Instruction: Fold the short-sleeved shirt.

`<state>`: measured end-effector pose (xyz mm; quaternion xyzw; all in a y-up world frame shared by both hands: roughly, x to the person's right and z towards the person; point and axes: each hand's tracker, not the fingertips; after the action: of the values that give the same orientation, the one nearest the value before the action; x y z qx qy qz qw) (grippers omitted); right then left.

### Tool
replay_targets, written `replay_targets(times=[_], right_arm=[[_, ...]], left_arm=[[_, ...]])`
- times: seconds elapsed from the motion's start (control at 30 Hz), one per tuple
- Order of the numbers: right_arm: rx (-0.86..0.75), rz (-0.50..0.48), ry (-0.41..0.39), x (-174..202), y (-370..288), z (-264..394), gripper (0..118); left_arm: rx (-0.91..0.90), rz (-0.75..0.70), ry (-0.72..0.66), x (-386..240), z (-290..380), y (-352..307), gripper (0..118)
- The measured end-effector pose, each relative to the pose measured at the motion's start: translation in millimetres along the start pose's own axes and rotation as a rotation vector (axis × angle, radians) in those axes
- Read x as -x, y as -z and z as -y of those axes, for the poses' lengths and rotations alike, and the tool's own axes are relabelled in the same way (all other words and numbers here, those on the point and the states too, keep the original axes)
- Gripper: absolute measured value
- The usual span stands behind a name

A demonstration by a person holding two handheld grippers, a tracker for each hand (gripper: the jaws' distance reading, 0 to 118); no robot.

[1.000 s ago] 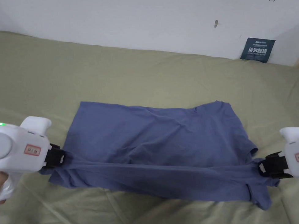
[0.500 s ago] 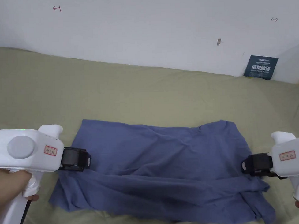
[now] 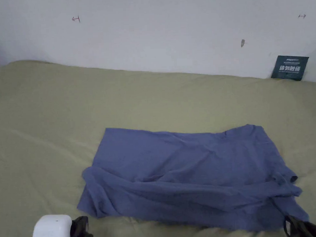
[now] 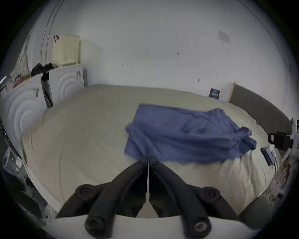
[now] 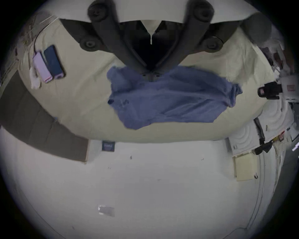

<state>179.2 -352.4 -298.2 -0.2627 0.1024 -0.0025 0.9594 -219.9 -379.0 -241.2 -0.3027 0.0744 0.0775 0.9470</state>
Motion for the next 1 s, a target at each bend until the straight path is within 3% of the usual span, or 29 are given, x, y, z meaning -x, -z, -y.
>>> replay_targets(times=[0.1, 0.2, 0.3, 0.33, 0.37, 0.4, 0.6, 0.63, 0.67, 0.73, 0.8, 0.83, 0.97, 1.0], right_arm=[[0.004, 0.027, -0.006, -1, -1, 7, 1], [0.013, 0.032, 0.041, -12, 1, 7, 1], [0.010, 0.047, 0.057, -21, 1, 5, 1], [0.015, 0.058, 0.054, -23, 1, 4, 1], [0.014, 0.061, 0.056, -27, 2, 3, 1], [0.017, 0.066, 0.057, -30, 3, 1, 1], [0.039, 0.095, 0.103, -53, 9, -2, 1], [0.043, 0.102, 0.120, -59, 12, -2, 1], [0.043, 0.104, 0.127, -65, 17, -2, 1], [0.062, 0.117, 0.102, -78, 31, 1, 4], [0.109, 0.141, 0.048, -91, 52, 1, 52], [0.149, 0.142, 0.046, -98, 64, 1, 61], [0.196, 0.051, 0.027, -109, 104, -2, 61], [0.193, 0.078, 0.012, -105, 113, -2, 61]], left_arm=[[0.002, -0.010, 0.021, 6, 4, 8, 1], [0.002, -0.028, -0.056, 14, -6, 26, 2], [-0.008, -0.046, -0.079, 19, -22, 50, 13], [-0.003, -0.059, -0.065, 18, -28, 60, 40], [0.020, -0.070, -0.063, 17, -33, 71, 95], [0.046, -0.036, -0.064, 20, -39, 80, 118], [0.239, -0.059, -0.006, 22, -52, 151, 118], [0.276, -0.055, 0.001, 21, -51, 158, 111], [0.307, -0.051, -0.004, 20, -49, 161, 82], [0.240, -0.060, 0.006, 21, -51, 151, 69], [0.226, -0.023, -0.018, 23, -56, 137, 8], [0.198, 0.044, -0.055, 25, -58, 128, 5], [0.194, 0.019, 0.005, 15, -60, 123, 5], [0.176, 0.015, 0.010, 12, -60, 121, 5]])
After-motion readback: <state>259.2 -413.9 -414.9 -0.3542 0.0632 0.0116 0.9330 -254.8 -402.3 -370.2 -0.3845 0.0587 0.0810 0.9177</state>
